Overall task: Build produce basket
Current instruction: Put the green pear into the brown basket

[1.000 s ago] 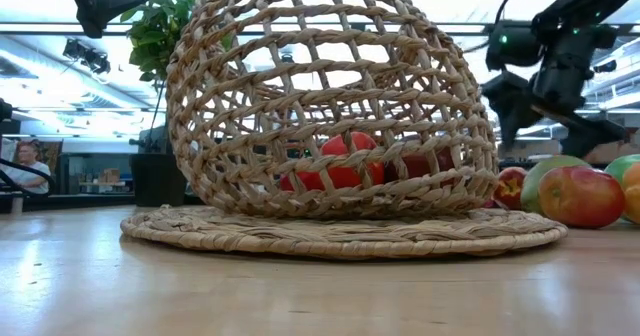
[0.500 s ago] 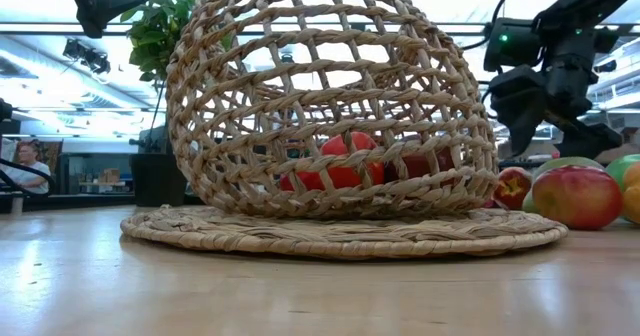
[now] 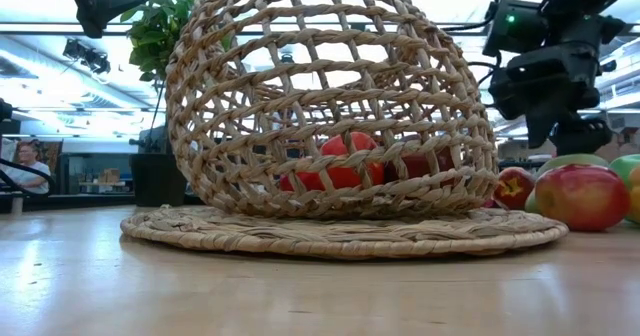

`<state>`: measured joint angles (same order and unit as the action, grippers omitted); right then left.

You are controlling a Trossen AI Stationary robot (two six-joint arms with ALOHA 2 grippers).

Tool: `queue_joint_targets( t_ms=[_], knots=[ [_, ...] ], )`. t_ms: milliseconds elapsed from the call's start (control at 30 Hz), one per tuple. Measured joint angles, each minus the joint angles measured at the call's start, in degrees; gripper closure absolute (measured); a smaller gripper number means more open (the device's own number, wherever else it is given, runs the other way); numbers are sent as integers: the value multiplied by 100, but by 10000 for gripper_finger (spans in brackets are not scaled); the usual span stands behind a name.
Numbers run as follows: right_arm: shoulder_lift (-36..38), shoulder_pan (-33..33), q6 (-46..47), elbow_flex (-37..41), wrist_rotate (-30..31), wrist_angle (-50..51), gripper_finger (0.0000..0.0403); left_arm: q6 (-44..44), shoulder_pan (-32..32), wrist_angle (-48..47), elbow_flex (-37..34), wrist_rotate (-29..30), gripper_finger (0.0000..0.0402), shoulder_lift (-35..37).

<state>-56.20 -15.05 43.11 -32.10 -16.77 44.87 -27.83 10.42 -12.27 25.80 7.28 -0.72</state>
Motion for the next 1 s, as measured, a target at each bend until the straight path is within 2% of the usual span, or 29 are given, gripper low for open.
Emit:
queue_joint_targets(
  t_ms=[500,800,1000],
  knots=[
    [-104,1081,-128,-4,-18,-179,5,0,0,1,2,1,12,1],
    [-104,1713,-140,-4,296,-159,5,0,0,0,0,0,12,-1],
    [-261,2152,-422,-7,810,-132,5,0,1,1,0,0,12,0]
  ],
)
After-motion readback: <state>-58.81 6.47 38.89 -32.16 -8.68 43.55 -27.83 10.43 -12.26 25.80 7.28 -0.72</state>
